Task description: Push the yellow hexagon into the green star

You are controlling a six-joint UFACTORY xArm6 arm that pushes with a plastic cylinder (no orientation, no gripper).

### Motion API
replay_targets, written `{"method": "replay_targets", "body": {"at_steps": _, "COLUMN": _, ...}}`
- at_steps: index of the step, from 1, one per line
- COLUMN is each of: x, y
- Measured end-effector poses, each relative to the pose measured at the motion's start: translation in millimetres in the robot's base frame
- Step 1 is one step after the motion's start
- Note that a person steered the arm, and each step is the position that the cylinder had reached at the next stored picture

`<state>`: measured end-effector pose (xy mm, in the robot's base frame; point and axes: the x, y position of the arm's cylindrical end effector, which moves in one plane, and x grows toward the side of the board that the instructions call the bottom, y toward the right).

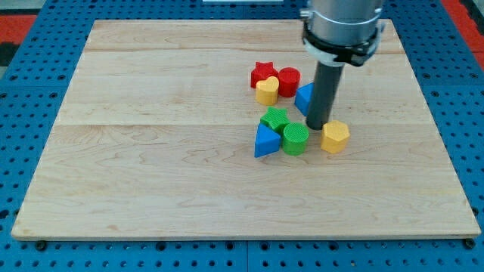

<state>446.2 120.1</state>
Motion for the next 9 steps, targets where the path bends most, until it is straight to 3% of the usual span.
{"method": "replay_targets", "body": {"at_steps": 1, "x": -4.7, "y": 35.1}}
{"method": "replay_targets", "body": {"at_steps": 3, "x": -8.4, "y": 45.6}}
{"method": "replay_targets", "body": {"at_steps": 4, "x": -11.4, "y": 120.9}}
{"method": "replay_targets", "body": {"at_steps": 5, "x": 44.0, "y": 140.2}}
{"method": "replay_targets", "body": {"at_steps": 6, "x": 80.1, "y": 87.0}}
{"method": "replay_targets", "body": {"at_steps": 8, "x": 11.9, "y": 40.2}}
{"method": "replay_targets", "body": {"at_steps": 9, "x": 6.5, "y": 10.1}}
